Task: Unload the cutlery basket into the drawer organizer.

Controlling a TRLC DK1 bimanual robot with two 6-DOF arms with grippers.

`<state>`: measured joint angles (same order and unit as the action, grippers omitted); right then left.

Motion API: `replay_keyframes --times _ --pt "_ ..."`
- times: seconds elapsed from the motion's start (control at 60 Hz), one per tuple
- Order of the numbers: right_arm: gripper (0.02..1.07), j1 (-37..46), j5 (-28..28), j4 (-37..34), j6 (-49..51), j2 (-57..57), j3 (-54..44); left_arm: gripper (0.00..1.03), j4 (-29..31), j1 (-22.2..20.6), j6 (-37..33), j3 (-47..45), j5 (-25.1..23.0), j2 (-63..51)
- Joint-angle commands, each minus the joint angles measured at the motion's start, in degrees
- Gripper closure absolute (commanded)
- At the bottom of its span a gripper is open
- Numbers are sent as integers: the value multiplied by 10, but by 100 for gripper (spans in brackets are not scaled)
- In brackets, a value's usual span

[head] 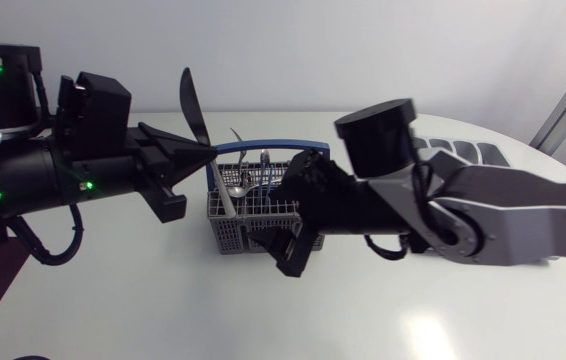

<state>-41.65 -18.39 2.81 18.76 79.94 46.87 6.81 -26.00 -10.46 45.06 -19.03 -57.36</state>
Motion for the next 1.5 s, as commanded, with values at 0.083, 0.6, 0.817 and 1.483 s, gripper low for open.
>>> replay_keyframes --times 0.083,0.6,0.817,1.483 --pt "11 30 -57 -48 22 -69 -30 100 -9 2 18 4 -44 -33" --pt "17 53 -173 -87 29 -108 -52 100 4 -11 49 55 -229 -111" --pt "23 79 -205 -97 30 -116 -68 100 -14 -37 46 53 -231 -131" --pt "54 113 -226 -95 31 -91 -37 100 -32 -54 55 71 -231 -164"
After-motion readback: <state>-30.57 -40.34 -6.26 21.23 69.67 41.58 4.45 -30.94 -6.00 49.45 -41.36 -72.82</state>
